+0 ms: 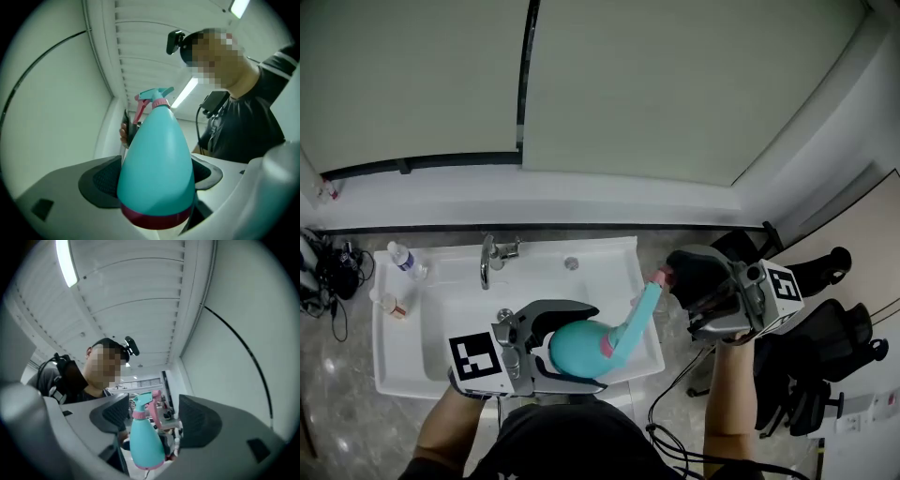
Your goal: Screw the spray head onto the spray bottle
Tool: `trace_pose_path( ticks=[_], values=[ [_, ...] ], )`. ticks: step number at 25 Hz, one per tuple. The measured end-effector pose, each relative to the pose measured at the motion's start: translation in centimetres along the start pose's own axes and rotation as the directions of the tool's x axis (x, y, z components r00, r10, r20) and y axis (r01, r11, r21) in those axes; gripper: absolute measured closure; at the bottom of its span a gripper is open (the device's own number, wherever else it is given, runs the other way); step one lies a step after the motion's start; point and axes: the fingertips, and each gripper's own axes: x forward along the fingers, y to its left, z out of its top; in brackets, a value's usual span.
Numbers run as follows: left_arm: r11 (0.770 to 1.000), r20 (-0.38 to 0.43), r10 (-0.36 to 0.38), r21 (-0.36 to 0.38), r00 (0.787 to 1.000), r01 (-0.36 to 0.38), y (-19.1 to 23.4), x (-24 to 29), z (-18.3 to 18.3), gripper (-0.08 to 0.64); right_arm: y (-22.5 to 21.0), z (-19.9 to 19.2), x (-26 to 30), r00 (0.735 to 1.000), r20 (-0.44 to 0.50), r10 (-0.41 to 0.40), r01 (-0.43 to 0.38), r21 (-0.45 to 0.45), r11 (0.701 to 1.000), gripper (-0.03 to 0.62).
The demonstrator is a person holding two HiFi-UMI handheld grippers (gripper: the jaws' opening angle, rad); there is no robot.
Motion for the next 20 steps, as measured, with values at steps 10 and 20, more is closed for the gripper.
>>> trace_pose_path(
  ticks=[10,20],
  values=[
    [0.975,-0.002,-0.2,-0.1,0.98,0.199,-2.5,1.4,-0.4,0.141,6.3,-3.8,8.2,0.861,-0.308,0.406,-0.417,0.029,0.908,0.258],
    [0.967,0.027,-0.23,-0.102,0.973,0.232,-3.0,1.1,-0.1,0.141,6.8,-4.7,8.5,0.833,-0.438,0.338,-0.385,-0.019,0.923,0.439]
  ],
)
